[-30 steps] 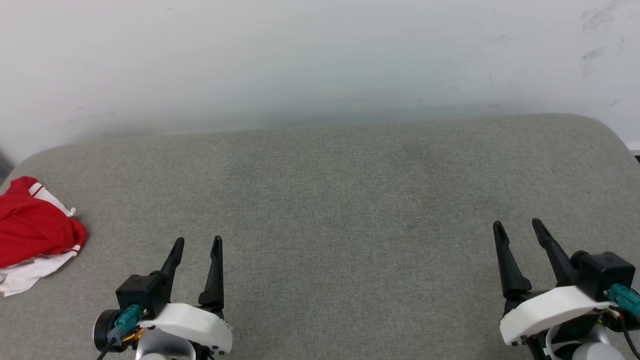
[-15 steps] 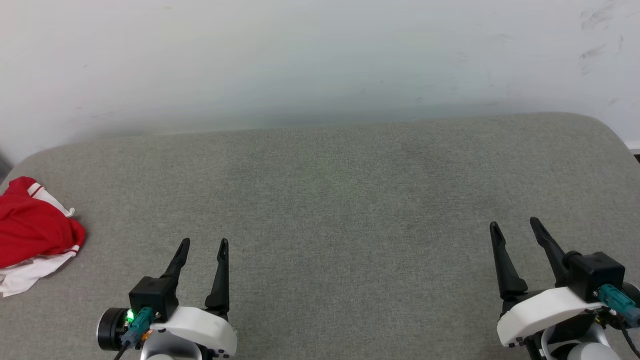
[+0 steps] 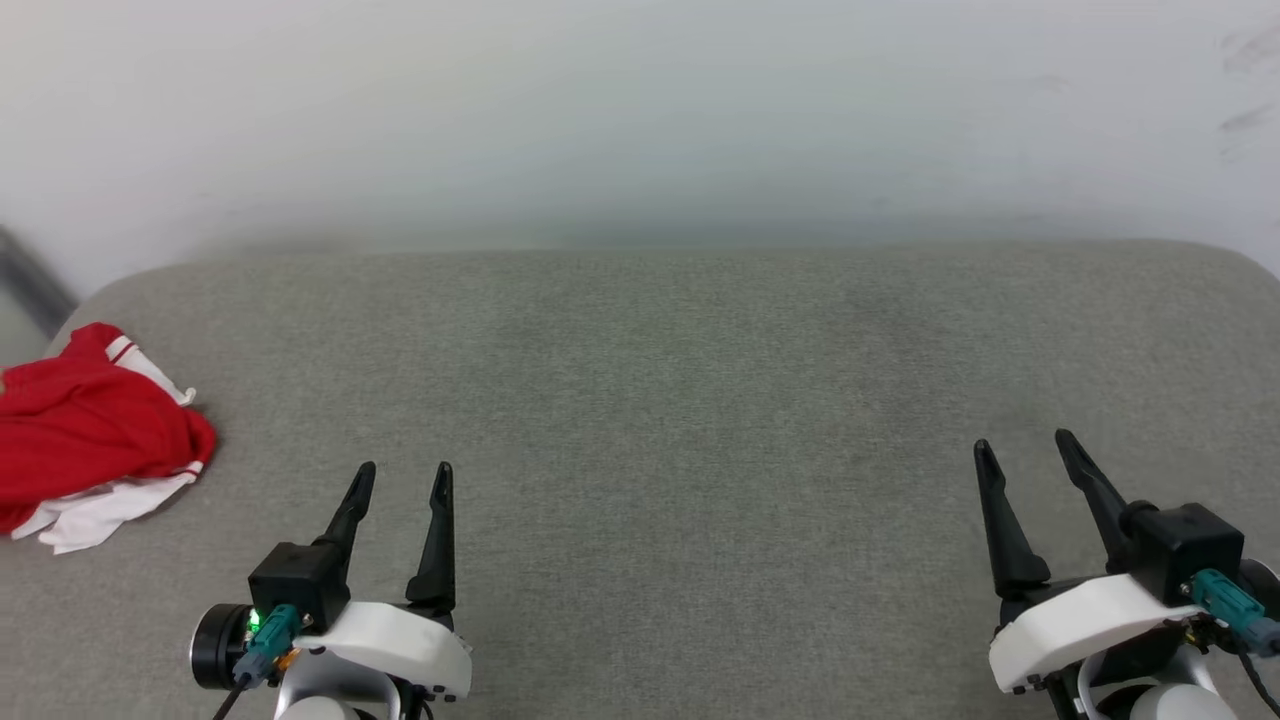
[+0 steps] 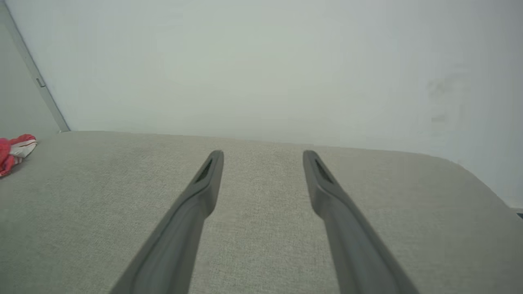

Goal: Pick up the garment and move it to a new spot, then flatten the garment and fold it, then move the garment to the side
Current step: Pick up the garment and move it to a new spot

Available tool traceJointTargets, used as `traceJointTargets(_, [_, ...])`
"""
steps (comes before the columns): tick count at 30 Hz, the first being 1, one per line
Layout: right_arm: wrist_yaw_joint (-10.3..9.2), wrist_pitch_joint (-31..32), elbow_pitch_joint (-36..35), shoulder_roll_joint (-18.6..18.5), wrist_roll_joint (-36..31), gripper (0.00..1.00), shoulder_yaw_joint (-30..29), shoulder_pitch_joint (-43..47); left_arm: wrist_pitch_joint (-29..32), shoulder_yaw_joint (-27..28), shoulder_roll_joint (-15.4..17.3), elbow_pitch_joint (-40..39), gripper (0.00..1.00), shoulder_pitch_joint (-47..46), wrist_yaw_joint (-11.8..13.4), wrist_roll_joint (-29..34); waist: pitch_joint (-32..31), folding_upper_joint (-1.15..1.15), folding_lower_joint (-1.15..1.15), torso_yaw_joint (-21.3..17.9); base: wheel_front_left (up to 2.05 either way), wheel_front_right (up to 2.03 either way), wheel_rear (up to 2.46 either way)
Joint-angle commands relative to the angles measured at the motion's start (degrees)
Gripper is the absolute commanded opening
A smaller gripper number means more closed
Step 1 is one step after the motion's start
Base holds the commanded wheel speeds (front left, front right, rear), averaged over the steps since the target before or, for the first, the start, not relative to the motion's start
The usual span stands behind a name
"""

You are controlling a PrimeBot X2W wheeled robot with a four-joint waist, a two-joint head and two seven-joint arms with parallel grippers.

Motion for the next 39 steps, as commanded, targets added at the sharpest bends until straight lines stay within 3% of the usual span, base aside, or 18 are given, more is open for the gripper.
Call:
traceJointTargets(1, [-0.02,-0.1,-0.4,0.2,-0.2,1.00,0.2,0.4,-0.3,0.3,0.0,-0.1,1.00,-0.4,0.3,0.0,0.0,0.00,0.00,1.3,0.00,0.00,0.00])
traceJointTargets(16, [-0.02,0.9,-1.1,0.2,-0.5,1.00,2.9,-0.5,-0.2,3.7,-0.2,-0.6,1.00,0.7,0.9,-0.9,-0.3,0.00,0.00,18.3,0.00,0.00,0.00])
traceJointTargets(23, [-0.03,1.3,-0.8,0.2,-1.2,1.00,4.6,-1.2,-0.2,5.2,-0.2,-1.7,1.00,2.0,1.4,0.6,0.0,0.00,0.00,24.3,0.00,0.00,0.00])
traceJointTargets(30, [-0.02,1.4,-0.7,0.2,-1.1,1.00,6.1,-2.0,-0.2,6.3,-0.2,-2.5,1.00,2.4,1.6,1.0,0.7,0.00,0.00,27.8,0.00,0.00,0.00])
traceJointTargets(39, [-0.02,1.6,-0.9,0.2,0.1,1.00,6.9,-3.2,-0.2,7.1,-0.3,-3.4,1.00,1.8,1.5,0.9,1.5,0.00,0.00,27.9,0.00,0.00,0.00])
